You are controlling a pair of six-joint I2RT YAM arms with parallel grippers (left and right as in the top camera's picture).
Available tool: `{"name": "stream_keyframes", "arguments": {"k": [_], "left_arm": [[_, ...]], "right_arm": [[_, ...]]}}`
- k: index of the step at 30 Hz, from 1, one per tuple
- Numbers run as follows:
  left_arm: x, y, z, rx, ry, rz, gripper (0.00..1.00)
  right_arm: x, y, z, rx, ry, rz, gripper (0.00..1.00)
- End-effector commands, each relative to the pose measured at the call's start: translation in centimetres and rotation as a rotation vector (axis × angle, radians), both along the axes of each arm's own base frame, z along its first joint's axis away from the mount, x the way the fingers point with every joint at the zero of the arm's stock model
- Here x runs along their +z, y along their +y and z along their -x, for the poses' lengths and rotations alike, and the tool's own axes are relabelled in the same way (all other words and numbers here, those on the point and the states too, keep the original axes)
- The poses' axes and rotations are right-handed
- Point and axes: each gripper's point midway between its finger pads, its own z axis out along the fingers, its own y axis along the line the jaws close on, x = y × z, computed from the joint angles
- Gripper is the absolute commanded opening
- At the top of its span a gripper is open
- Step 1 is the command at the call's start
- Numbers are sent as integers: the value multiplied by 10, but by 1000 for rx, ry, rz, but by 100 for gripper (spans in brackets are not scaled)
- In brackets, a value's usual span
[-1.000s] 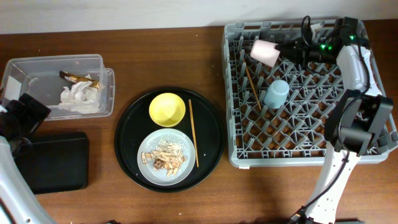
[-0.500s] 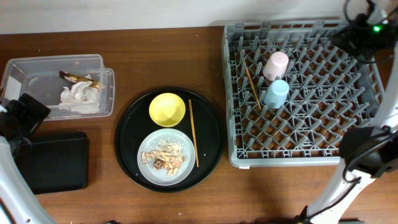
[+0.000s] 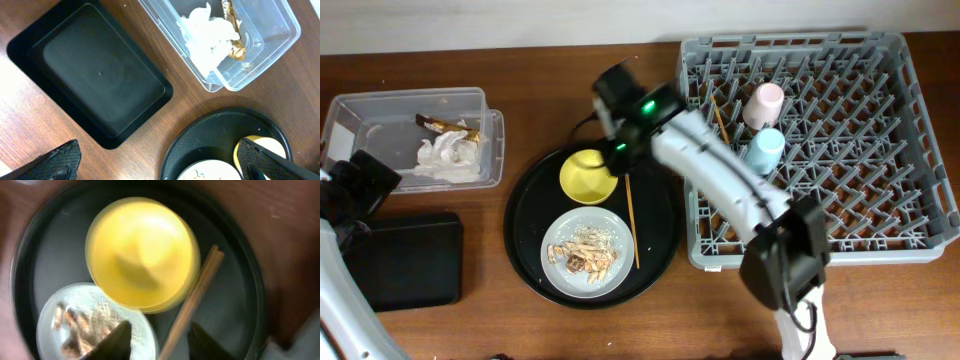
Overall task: Sort waste into correct bins and load items into the dishwasher rack
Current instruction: 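Reach the right gripper to the yellow bowl and grasp its rim, then carry the yellow bowl to the rack's back corner and release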
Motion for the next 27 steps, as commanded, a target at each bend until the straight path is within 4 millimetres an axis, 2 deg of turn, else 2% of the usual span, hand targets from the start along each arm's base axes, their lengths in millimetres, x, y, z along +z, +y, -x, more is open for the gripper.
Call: {"name": "stream_keyframes", "arguments": {"k": [1, 3, 5, 7, 10, 13, 15, 16, 17, 22, 24, 25, 26, 27], "left_arm": [[1, 1, 1, 6, 0, -2, 99], [1, 1, 1, 7, 0, -3, 99], [1, 1, 1, 6, 0, -2, 99], [1, 1, 1, 6, 0, -2, 99], [1, 1, 1, 6, 0, -2, 99], [1, 1, 1, 6, 0, -2, 99], [1, 1, 1, 6, 0, -2, 99], [1, 1, 1, 7, 0, -3, 99], [1, 1, 1, 7, 0, -3, 99], [1, 1, 1, 6, 0, -2, 99], [1, 1, 1, 6, 0, -2, 99], [1, 1, 1, 7, 0, -3, 99], [1, 1, 1, 6, 0, -2, 99], [1, 1, 1, 6, 0, -2, 99]], "right_arm": [[14, 49, 6, 67, -201, 10, 48], [20, 83, 3, 75, -308, -32, 53], [4, 94, -3, 5, -312, -49, 52], [-12, 97, -5, -4, -294, -41, 52], [-53, 96, -2, -33, -226, 5, 50], [-80, 95, 4, -28, -188, 46, 47], [-86, 97, 9, -17, -180, 57, 44], [-88, 99, 11, -11, -178, 60, 33], [-90, 100, 13, -9, -176, 62, 28], [-114, 97, 22, 7, -137, 107, 26], [-113, 99, 24, 12, -137, 107, 19], [-109, 101, 23, 12, -142, 101, 10], [-101, 103, 20, 9, -149, 92, 5], [-89, 105, 17, 5, -159, 78, 4]]}}
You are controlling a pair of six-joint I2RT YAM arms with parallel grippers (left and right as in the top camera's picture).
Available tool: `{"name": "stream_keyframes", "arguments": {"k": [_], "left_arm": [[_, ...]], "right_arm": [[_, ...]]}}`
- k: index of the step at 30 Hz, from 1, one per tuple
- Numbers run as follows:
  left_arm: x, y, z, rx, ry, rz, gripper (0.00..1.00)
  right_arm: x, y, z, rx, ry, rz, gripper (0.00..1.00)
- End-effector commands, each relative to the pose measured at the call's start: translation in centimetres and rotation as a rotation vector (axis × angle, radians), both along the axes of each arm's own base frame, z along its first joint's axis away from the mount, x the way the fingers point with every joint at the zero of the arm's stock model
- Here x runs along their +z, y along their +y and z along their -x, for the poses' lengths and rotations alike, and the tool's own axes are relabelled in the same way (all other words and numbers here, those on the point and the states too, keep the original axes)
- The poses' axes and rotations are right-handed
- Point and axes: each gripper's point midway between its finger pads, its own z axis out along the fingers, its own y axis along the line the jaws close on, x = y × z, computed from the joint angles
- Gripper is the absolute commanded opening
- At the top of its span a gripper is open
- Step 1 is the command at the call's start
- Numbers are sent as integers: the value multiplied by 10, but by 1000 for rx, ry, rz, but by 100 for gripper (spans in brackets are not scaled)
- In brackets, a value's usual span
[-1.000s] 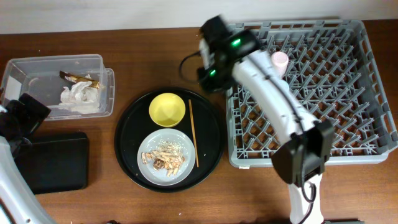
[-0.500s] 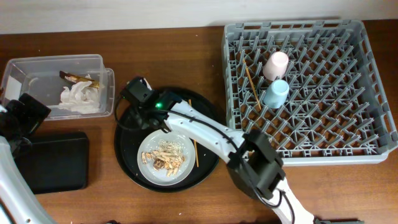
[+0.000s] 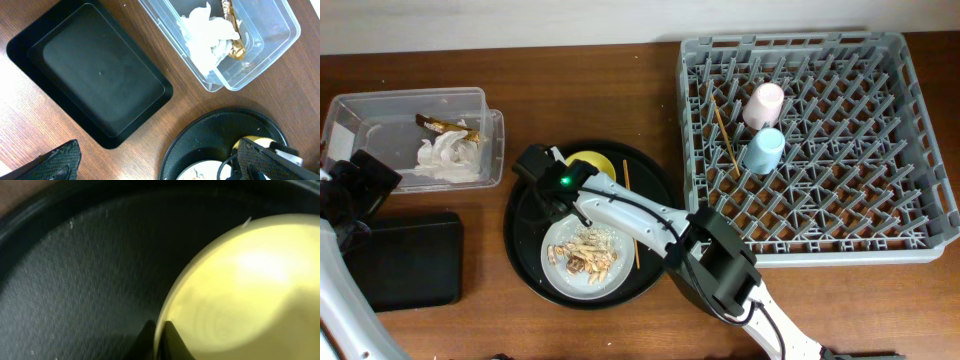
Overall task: Sort waste into correct bins and load items into the dishwasher rack
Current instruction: 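Carry the yellow bowl to the rack's back corner and release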
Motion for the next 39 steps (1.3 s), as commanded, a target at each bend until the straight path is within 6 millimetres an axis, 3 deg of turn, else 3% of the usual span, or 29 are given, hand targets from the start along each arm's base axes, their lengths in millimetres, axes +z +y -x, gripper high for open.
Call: {"name": "stream_keyframes", "arguments": {"k": [1, 2, 4, 6, 7, 8, 10, 12, 15, 18, 20, 21, 27, 34, 39], "left_arm": [[1, 1, 1, 7, -1, -3, 99], [1, 1, 1, 6, -1, -3, 99], [1, 1, 1, 6, -1, -3, 100], [1, 1, 1, 6, -1, -3, 99], [1, 1, 1, 7, -1, -3, 99], [1, 1, 1, 6, -1, -3, 99], [1, 1, 1, 6, -1, -3, 99], [1, 1, 1, 6, -1, -3, 99], [1, 1, 1, 6, -1, -3, 99], [1, 1, 1, 6, -1, -3, 99], [1, 1, 1, 6, -1, -3, 99], [1, 1, 1, 6, -1, -3, 99], [1, 1, 1, 6, -1, -3, 99], [1, 1, 1, 6, -1, -3, 99], [1, 1, 1, 6, -1, -3, 99]], "right_arm": [[36, 13, -6, -6, -27, -57, 4], [57, 14, -13, -13, -47, -82, 4], [121, 6, -34, -49, -102, -150, 4], [178, -19, -55, -96, -124, -214, 4], [211, -45, -69, -128, -113, -281, 4], [233, -68, -82, -152, -102, -342, 4], [264, -128, -110, -196, -32, -503, 4], [278, -198, -139, -228, 45, -677, 4], [269, -307, -165, -358, 123, -820, 4], [263, -359, -173, -359, 122, -899, 4], [258, -369, -182, -303, 129, -995, 4], [255, -367, -196, -247, 117, -1070, 4], [215, -361, -256, -315, 177, -1285, 4], [146, -378, -263, -428, 227, -1293, 4], [143, -415, -268, -501, 157, -1267, 5]]}}
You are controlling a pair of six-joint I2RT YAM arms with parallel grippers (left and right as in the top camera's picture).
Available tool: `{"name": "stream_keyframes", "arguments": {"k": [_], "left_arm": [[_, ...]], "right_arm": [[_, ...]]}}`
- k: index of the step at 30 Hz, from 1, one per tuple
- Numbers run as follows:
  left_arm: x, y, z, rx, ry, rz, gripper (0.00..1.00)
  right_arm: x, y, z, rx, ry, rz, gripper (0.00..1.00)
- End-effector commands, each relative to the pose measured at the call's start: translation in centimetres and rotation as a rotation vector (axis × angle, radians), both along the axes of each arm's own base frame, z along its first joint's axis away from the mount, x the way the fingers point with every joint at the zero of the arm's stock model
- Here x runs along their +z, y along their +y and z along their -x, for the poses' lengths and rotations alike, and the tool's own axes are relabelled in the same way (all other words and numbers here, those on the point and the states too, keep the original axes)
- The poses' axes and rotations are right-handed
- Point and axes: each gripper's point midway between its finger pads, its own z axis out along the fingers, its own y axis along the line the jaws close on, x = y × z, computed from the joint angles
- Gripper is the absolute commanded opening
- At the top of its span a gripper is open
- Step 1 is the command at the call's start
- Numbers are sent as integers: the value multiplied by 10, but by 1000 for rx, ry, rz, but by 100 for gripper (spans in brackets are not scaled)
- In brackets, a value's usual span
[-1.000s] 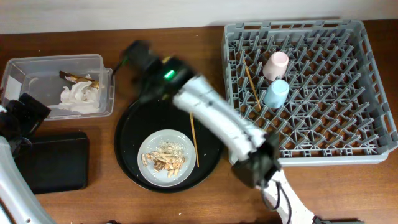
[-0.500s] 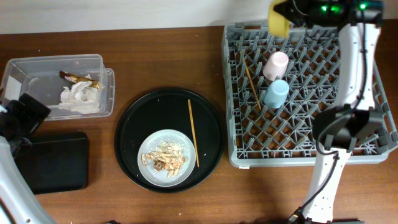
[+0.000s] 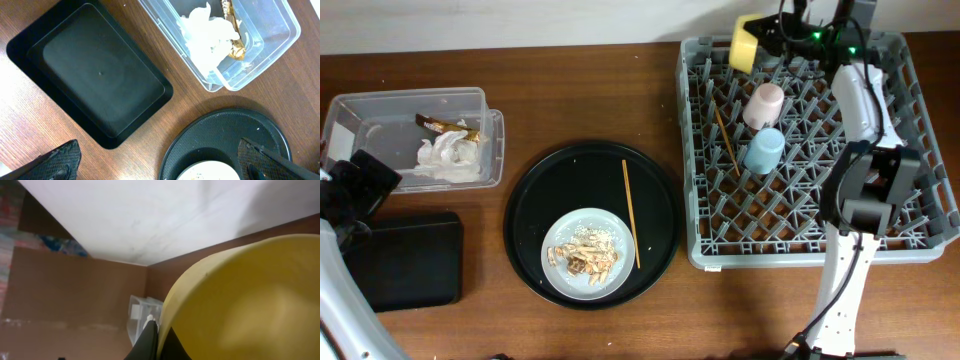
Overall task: Sort waste into correct bins and load items into the dishwasher rack
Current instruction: 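Carry the yellow bowl to the rack's back corner and release, then move the right gripper to the chopstick on the round tray and grasp it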
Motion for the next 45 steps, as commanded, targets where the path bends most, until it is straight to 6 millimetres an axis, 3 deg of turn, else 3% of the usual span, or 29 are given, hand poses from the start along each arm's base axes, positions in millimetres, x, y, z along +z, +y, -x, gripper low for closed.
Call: {"name": "stream_keyframes", "arguments": {"k": [1, 3, 5, 7, 9, 12, 13, 15, 18, 19, 22, 27, 30, 35, 38, 41, 43, 44, 45], "left_arm": [[1, 1, 1, 6, 0, -3, 99], [1, 1, 1, 7, 0, -3, 99], [1, 1, 1, 6, 0, -3, 99], [1, 1, 1, 6, 0, -3, 99], [1, 1, 1, 6, -1, -3, 100], [1, 1, 1, 6, 0, -3, 99], [1, 1, 1, 6, 0, -3, 99], [1, 1, 1, 7, 0, -3, 100], [1, 1, 1, 6, 0, -3, 99], [1, 1, 1, 6, 0, -3, 99], [1, 1, 1, 7, 0, -3, 99], [1, 1, 1, 6, 0, -3, 99], [1, 1, 1, 6, 0, -3, 99], [1, 1, 1, 6, 0, -3, 99], [1, 1, 1, 6, 0, -3, 99], [1, 1, 1, 6, 0, -3, 99], [1, 1, 1, 6, 0, -3, 99], [1, 1, 1, 6, 0, -3, 99], [1, 1, 1, 6, -1, -3, 99]], "right_arm": [[-21, -34, -3, -98, 55, 35, 6], [-27, -52, 1, -136, 86, 62, 17], [-34, -79, 9, -209, 151, 115, 18], [-24, -113, 21, -300, 173, 235, 18], [8, -152, 41, -412, 177, 367, 22], [50, -188, 68, -543, 176, 499, 23], [72, -188, 75, -558, 132, 543, 23], [93, -165, 73, -513, 51, 579, 21], [87, -103, 51, -373, -63, 636, 10], [78, -81, 40, -345, -87, 666, 11], [35, -46, 15, -367, -50, 814, 8], [-43, -12, 0, -374, 50, 1020, 7], [-64, -36, 8, -425, 135, 1128, 7], [-77, -80, 33, -448, 279, 1211, 7], [-51, -109, 49, -549, 333, 1232, 4], [11, -114, 61, -614, 257, 1205, 5], [55, -92, 78, -574, 190, 1121, 5], [68, -71, 91, -497, 172, 1044, 11], [83, -37, 107, -343, 124, 938, 20]]}}
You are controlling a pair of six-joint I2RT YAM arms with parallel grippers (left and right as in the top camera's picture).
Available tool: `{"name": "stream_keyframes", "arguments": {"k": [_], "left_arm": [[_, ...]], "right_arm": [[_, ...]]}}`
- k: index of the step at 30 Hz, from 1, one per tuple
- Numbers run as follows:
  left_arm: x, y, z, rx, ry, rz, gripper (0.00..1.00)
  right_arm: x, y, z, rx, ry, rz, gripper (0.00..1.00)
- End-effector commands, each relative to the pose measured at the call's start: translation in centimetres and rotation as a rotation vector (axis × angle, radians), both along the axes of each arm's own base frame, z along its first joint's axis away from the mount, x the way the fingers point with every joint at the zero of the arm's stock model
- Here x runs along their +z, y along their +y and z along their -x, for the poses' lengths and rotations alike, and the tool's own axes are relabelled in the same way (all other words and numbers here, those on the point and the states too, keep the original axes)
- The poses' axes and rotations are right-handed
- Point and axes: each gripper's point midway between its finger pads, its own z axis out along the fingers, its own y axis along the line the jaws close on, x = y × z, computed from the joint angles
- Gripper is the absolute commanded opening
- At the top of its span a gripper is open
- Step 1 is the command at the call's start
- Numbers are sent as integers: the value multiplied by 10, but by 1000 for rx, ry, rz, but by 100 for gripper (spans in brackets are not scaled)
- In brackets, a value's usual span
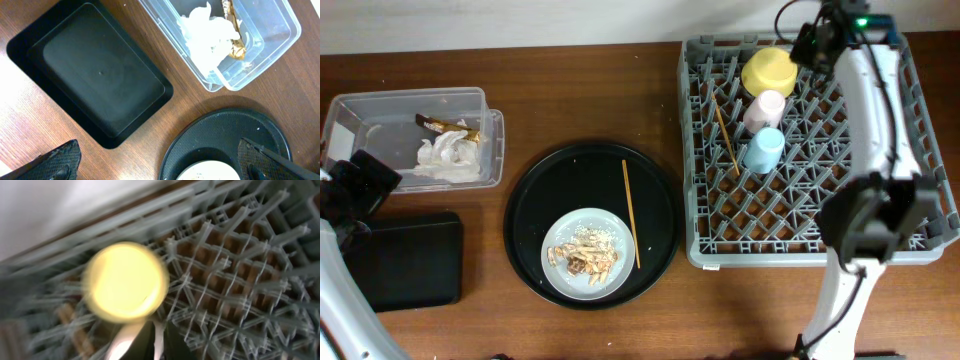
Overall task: Sort waste into correct bins and load items into the dishwasher rack
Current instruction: 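Move the right gripper to the chopstick on the round tray and grasp it, then place the chopstick into the rack beside the other chopstick, release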
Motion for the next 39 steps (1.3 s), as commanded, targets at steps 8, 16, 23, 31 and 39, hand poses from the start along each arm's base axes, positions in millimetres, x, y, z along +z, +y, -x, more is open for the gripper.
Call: {"name": "stream_keyframes", "arguments": {"k": [8, 16, 23, 31, 39], "left_arm": [[1, 1, 1, 6, -1, -3, 99], [1, 1, 1, 6, -1, -3, 99], [1, 1, 1, 6, -1, -3, 99], [1, 1, 1, 6, -1, -3, 99], [1, 1, 1, 6, -2, -4, 99]], "right_arm": [[18, 226, 137, 680, 310, -261, 63], [-106, 344, 168, 755, 546, -67, 33], [-188, 348, 173, 680, 688, -13, 27], [-223, 360, 180, 676, 720, -5, 27], [-199, 355, 173, 641, 695, -25, 4]]}}
